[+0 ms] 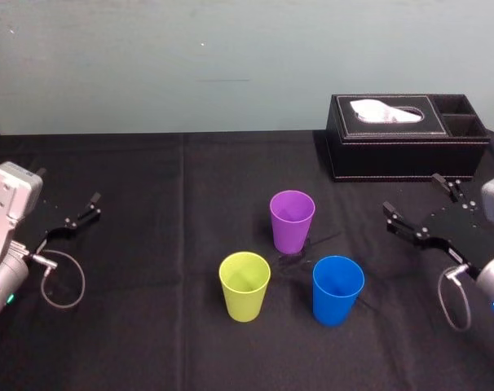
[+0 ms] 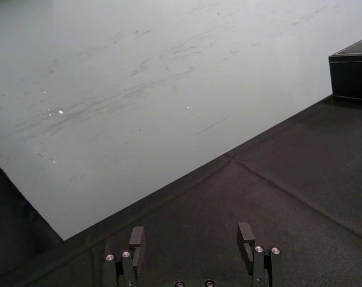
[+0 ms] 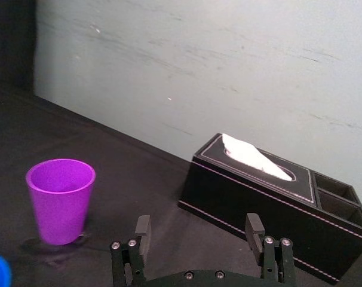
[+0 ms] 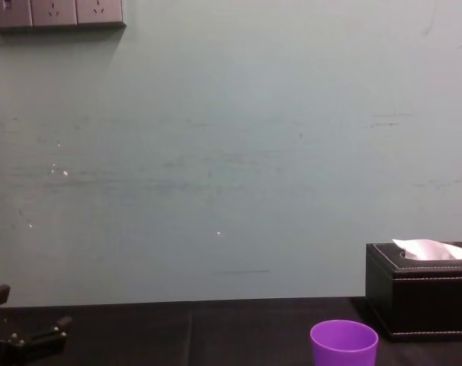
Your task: Stack the three plastic cups sequentially using one hand.
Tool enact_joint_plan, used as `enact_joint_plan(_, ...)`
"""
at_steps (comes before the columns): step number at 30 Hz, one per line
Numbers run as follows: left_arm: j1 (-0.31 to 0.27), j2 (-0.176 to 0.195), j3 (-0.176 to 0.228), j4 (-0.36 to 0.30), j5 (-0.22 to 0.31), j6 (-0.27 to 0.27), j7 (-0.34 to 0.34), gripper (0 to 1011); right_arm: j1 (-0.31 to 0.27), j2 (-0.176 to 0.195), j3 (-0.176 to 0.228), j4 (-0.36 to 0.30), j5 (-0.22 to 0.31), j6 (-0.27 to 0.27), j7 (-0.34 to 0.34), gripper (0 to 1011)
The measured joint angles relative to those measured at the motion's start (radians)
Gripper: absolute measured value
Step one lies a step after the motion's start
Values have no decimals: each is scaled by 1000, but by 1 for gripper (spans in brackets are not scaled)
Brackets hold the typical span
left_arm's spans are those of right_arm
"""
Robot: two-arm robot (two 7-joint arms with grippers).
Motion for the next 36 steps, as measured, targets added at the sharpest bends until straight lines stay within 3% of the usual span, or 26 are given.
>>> enact_joint_plan(10,0,0,0,0,0,0,0,1010,-127,91,87,-88,121,-43,139,1003)
enact_joint_plan(17,0,0,0,0,0,0,0,1010,-205,145,131,-117,170,-92,238,1003)
enact_joint_plan(27,0,0,0,0,0,0,0,1010,-244,172,134,-110,152,-156,348,1003)
enact_joint_plan(36,0,0,0,0,0,0,0,1010,-244,150,104,-96,109,-164,399,1003)
